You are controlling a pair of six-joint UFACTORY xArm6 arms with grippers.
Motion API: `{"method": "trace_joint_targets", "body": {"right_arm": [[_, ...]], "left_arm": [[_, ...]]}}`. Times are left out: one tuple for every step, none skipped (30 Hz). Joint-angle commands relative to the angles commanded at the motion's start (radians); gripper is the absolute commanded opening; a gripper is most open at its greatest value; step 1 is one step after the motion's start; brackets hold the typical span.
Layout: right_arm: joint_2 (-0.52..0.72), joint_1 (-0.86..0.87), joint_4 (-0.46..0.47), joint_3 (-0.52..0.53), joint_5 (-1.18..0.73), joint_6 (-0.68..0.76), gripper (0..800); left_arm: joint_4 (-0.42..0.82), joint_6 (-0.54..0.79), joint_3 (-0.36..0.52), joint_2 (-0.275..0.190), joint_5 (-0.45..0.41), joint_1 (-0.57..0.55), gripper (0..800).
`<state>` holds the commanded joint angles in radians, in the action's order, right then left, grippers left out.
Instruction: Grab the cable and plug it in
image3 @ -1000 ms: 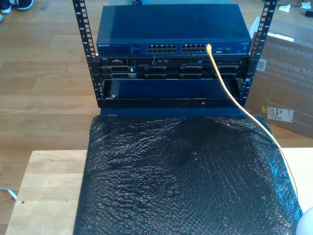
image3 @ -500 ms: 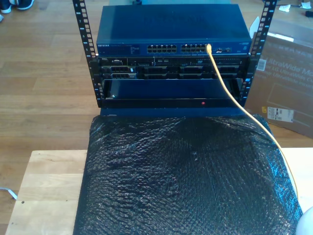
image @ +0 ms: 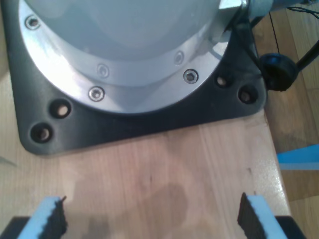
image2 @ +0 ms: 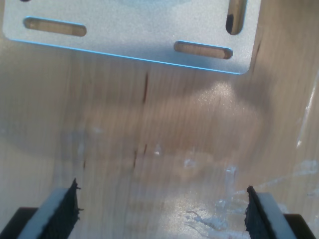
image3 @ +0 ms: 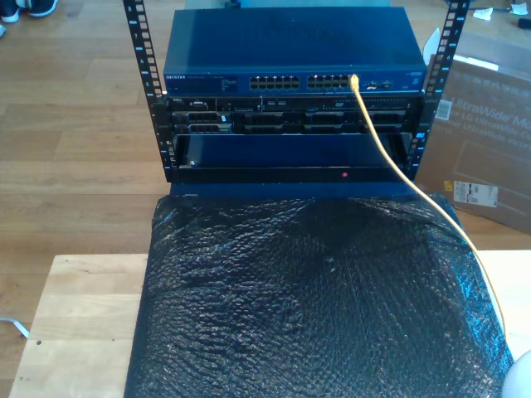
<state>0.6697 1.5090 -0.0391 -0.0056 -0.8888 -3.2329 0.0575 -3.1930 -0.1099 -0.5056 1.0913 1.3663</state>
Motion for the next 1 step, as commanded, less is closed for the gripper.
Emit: {"method": "trace_joint_targets", "body": {"right_arm": [[0.0,0.0,0.0,0.0,0.0,0.0,800]], "left_arm": [[0.0,0.0,0.0,0.0,0.0,0.0,800]]}}
